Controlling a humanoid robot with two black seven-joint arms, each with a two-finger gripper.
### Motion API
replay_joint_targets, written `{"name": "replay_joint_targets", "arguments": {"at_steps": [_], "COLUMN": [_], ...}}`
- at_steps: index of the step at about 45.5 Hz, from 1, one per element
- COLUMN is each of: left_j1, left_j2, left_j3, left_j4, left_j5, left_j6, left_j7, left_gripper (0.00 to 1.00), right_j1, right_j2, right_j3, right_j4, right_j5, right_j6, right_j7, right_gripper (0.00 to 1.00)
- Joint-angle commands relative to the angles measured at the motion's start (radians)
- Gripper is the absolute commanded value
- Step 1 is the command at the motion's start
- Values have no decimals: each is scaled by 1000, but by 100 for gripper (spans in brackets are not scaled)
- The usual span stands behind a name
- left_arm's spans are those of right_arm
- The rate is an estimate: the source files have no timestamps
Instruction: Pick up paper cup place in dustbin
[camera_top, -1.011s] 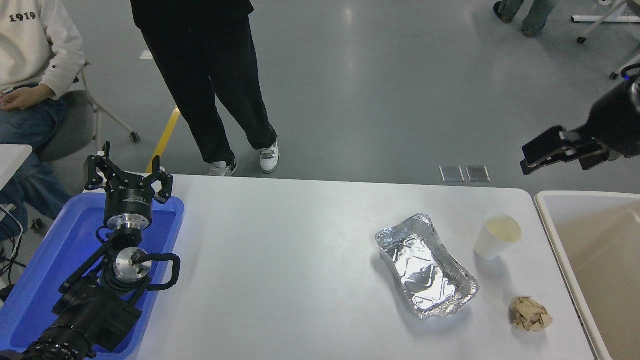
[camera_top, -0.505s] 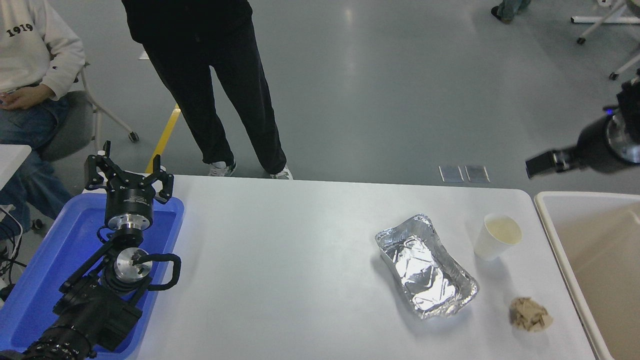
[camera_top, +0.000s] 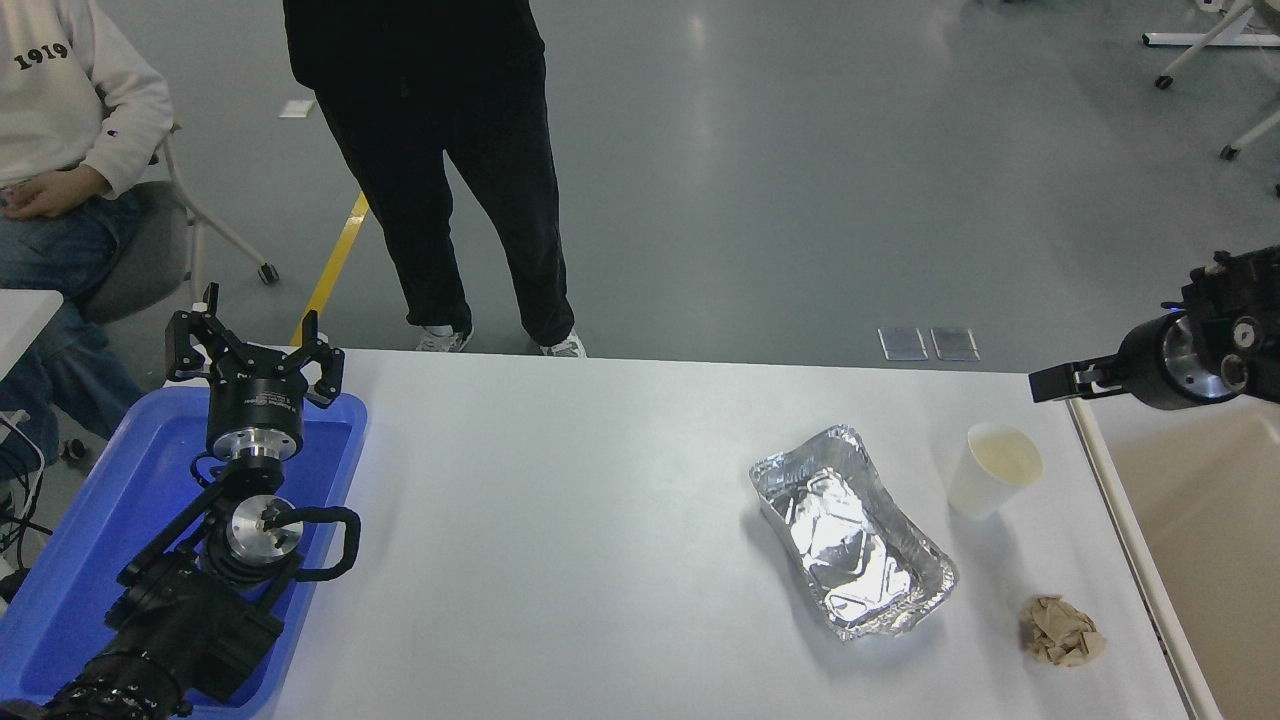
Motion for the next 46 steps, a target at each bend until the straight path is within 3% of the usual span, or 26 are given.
{"name": "replay_joint_targets", "arguments": {"at_steps": [1,46], "left_j1": [0,0], "left_j2": [0,0], "left_j3": [0,0], "left_j4": [0,0], "left_j5": [0,0], "left_j6": [0,0], "left_j7": [0,0], "left_gripper": [99,99], "right_j1": [-81,-210], "right_j2": [39,97], "right_j3": [23,49], "right_j4": [-55,-118], "right_j5": [-1,11], "right_j6": [-41,-110], "right_j7": [3,3], "right_gripper": [100,100]}}
